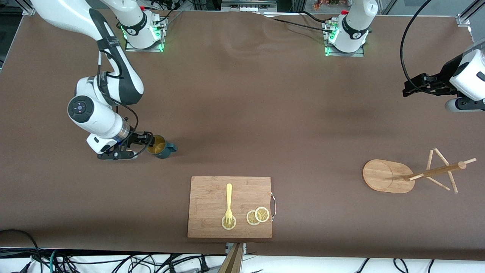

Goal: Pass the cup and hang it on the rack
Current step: 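Lower the right gripper and grasp the teal mug rim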

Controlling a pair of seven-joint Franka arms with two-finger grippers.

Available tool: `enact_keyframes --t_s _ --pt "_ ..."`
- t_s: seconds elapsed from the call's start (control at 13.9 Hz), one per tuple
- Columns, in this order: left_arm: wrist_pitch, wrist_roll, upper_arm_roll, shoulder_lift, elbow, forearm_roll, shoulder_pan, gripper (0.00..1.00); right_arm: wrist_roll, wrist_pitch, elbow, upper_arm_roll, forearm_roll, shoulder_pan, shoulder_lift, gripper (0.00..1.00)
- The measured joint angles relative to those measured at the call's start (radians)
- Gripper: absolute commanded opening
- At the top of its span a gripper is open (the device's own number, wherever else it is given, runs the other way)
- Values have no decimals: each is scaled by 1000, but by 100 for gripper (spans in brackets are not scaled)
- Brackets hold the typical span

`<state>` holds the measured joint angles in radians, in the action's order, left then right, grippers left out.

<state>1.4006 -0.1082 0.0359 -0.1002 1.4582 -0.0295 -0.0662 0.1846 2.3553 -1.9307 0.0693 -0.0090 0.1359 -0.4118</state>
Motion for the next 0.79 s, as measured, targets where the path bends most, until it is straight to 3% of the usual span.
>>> enact_keyframes --t_s 0.29,0.43,0.79 --pt "0 0 0 0 0 0 0 100 16 19 -2 0 0 10 -37 86" --pt "0 0 0 0 0 0 0 100 18 27 -6 0 0 10 -47 71" --pt "0 0 0 0 0 0 0 100 55 41 -10 -1 0 10 -68 7"
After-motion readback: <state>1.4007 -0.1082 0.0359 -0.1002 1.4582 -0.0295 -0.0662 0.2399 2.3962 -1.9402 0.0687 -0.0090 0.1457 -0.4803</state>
